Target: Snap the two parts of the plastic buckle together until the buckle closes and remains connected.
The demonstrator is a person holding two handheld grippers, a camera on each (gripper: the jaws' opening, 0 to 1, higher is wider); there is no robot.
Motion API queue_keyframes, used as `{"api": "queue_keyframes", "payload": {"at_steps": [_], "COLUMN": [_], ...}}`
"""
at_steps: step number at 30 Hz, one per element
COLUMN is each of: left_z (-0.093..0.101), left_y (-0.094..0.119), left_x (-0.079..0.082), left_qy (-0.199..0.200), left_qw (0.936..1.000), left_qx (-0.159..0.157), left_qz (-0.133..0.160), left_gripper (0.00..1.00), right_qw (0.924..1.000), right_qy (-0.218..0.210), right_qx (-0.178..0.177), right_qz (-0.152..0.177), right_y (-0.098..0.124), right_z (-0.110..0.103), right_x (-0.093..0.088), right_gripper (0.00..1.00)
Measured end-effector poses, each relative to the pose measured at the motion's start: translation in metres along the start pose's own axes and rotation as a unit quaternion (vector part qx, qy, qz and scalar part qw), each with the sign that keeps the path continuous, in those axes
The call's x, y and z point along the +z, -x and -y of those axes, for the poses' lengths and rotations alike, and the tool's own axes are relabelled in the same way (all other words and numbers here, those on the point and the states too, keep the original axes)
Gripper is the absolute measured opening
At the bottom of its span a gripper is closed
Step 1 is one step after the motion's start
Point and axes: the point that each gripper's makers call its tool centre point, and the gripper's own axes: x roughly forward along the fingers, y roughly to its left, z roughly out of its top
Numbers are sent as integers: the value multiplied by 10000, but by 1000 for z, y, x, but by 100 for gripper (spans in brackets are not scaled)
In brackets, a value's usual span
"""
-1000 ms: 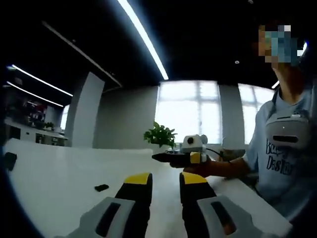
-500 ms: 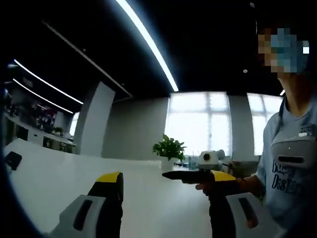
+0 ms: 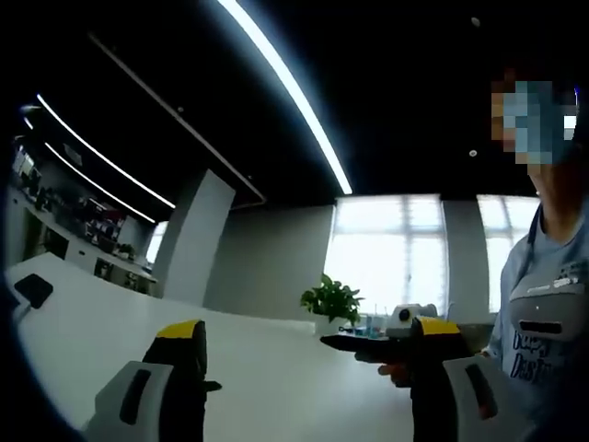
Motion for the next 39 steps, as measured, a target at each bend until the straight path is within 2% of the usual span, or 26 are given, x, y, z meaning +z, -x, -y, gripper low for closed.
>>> {"api": "queue_keyframes", "payload": {"at_steps": [2,9,11,12,14,16,17,21,23,26,32,33,34,39], "left_z": [-1,-9,-11,-10,-4,4,9,22,23,16,8,5,4,12], "left_y": [2,5,8,7,3,0,-1,8,11,18,24,25,27,22], "left_x": [-6,-1,-7,-6,4,11,14,22,19,4,-7,-13,-21,-26], "left_qy": [-187,-487,-611,-689,-588,-509,-585,-953,-954,-1017,-1018,-1059,-1097,-1313], "left_qw": [9996,9981,9950,9938,9959,9967,9965,9932,9929,9900,9892,9876,9850,9834], "left_qx": [33,233,465,516,466,434,379,573,612,748,861,911,944,740], "left_qz": [-210,-308,-645,-696,-513,-465,-454,-337,-364,-623,-609,-715,-943,-1008], "left_gripper": [100,100,98,95,94,99,99,99,99,99,99,98,98,97], "right_qw": [9999,9995,9995,9994,9992,9992,9992,9988,9986,9985,9991,9991,9991,9992], "right_qy": [-33,6,-7,-30,-32,29,70,6,-67,-55,120,125,128,-8], "right_qx": [41,-176,-205,-164,-132,-153,-166,-75,-42,-20,14,12,7,31], "right_qz": [121,260,257,301,366,380,370,482,524,539,408,401,406,409], "right_y": [1,6,8,9,10,10,10,11,11,11,10,10,9,7], "right_z": [-2,6,8,6,4,4,3,0,-1,-2,-7,-7,-7,-5], "right_x": [5,12,13,16,20,22,22,28,30,30,28,27,27,24], "right_gripper": [100,100,100,100,100,99,99,99,98,99,95,95,95,93]}}
